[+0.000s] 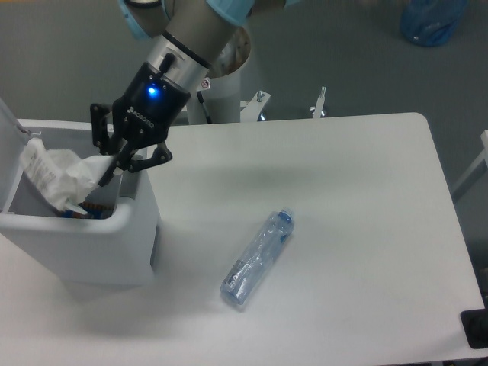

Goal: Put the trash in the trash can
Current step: 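Open the gripper to drop the tissue, then move toward the bottle, then lower the gripper over the clear plastic bottle's cap end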

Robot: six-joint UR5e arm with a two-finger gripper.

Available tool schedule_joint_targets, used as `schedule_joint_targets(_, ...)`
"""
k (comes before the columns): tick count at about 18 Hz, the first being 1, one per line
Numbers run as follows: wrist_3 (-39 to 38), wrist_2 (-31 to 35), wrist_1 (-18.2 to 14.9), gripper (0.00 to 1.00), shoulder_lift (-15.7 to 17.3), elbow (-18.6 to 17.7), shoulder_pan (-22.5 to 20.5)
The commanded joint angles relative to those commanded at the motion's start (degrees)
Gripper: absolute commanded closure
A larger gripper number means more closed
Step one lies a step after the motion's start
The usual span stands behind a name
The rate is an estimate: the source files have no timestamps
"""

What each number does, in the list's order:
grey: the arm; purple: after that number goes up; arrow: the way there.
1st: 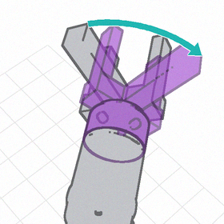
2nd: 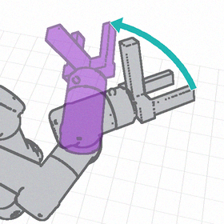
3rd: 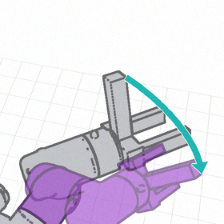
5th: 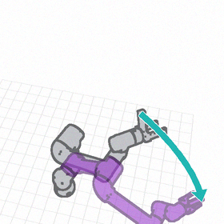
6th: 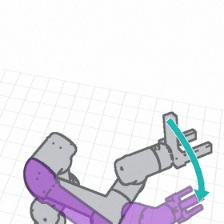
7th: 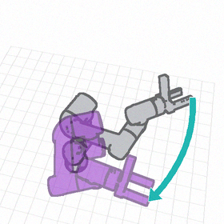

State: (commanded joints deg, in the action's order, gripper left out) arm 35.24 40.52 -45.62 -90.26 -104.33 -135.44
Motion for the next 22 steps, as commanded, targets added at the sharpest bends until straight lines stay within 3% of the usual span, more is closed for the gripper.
schedule_joint_targets(6, -0.2, 0.0, 0.0, 0.0, -0.5, 2.0, -4.6)
schedule_joint_targets(8, -0.4, 0.0, -0.1, 0.0, -2.2, 3.6, -6.0)
schedule_joint_targets(11, -0.5, 0.5, -0.3, 0.0, -6.2, 6.1, -8.5)
schedule_joint_targets(12, -0.4, 2.8, -0.3, 0.0, -10.4, 8.0, -9.1)
schedule_joint_targets(22, 0.7, 17.2, -0.6, 0.0, -26.7, 17.7, -8.7)
